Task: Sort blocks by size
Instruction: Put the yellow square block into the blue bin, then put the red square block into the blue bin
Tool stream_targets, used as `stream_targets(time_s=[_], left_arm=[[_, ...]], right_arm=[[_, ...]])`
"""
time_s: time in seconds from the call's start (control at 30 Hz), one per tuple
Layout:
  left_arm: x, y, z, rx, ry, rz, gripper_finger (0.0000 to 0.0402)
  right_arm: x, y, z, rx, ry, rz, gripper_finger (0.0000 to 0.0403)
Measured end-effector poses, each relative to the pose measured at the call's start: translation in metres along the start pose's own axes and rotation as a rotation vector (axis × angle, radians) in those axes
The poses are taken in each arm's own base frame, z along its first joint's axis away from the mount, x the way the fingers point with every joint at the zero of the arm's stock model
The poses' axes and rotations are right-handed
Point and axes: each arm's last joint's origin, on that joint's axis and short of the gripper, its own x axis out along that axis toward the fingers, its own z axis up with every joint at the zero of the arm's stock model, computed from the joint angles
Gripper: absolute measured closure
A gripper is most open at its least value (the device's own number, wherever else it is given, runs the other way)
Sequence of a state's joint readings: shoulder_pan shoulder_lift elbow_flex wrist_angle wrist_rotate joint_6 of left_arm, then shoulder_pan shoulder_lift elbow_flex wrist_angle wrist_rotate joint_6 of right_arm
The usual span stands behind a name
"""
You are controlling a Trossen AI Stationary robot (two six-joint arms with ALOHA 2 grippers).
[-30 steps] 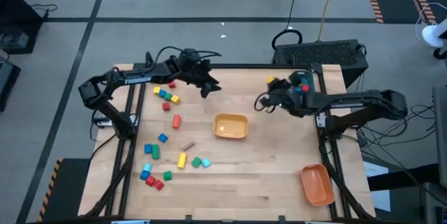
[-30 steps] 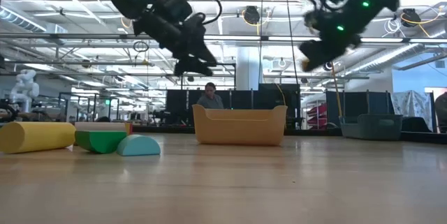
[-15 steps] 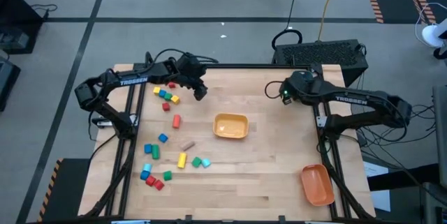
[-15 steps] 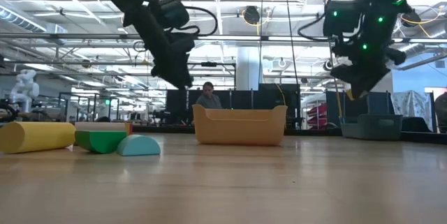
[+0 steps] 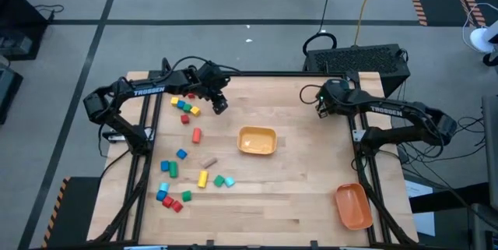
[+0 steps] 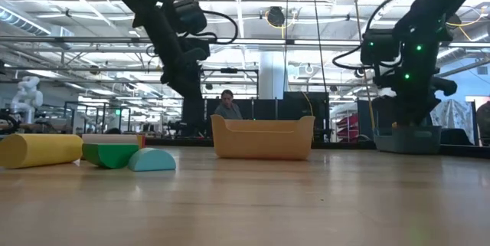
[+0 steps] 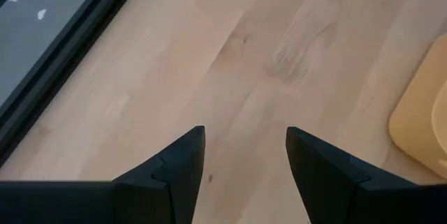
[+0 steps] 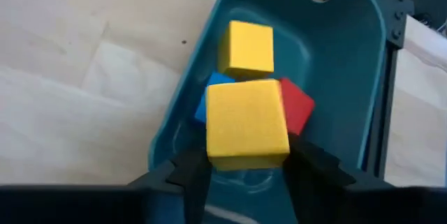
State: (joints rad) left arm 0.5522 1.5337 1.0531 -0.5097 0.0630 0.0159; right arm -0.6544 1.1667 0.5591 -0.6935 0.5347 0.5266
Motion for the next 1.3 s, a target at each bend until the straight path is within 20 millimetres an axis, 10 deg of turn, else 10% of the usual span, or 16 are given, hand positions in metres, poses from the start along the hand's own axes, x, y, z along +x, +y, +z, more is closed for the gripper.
stream_targets(time_s=[0.33,0.9,1.3], left_arm=[[0.000,0.003,-0.008,0.000,0.079,0.096,0.0198],[-0.007,0.022,-0.030,-0.075,0.312,0.259,0.0198],[0.002,0.056,-0.054,-0.463,0.266,0.524,0.0198]], right_arm=[[0.001,-0.002,0.003,0.011,-0.052,-0.057,0.0162],[-0.036,0.019,0.006,-0.029,-0.329,0.129,0.0174],[-0.052,0.028,-0.002,-0.048,-0.382,0.228,0.0174]])
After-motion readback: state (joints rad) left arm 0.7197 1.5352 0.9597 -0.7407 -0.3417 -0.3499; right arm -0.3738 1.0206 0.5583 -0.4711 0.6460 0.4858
